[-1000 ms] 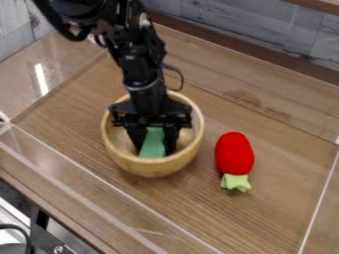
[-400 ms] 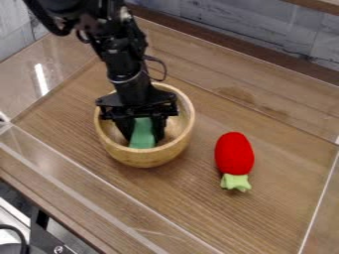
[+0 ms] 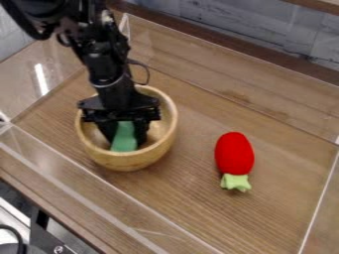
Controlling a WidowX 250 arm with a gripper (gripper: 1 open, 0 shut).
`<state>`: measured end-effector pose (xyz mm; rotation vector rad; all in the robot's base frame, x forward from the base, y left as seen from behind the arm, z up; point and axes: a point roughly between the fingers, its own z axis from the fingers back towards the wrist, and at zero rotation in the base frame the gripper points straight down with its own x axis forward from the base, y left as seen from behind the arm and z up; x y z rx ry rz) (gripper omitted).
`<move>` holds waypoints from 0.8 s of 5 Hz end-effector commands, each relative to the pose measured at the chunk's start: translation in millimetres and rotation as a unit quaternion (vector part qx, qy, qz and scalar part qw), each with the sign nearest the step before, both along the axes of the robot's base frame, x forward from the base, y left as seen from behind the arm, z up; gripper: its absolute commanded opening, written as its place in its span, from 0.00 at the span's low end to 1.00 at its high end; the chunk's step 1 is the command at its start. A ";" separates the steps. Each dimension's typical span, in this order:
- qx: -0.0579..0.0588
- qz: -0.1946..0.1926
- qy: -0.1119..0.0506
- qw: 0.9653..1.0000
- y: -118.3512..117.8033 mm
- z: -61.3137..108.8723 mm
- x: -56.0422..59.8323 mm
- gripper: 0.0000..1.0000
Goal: Remove the green object from the brown bowl and put it on the table
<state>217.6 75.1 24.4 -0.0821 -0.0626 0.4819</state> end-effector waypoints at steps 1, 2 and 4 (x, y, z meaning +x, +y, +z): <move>0.007 -0.007 -0.003 1.000 5.0 12.4 -3.4 0.00; 0.008 -0.014 -0.003 1.000 -2.6 19.2 -8.9 0.00; 0.011 -0.065 -0.004 0.998 -14.7 30.0 -18.6 0.00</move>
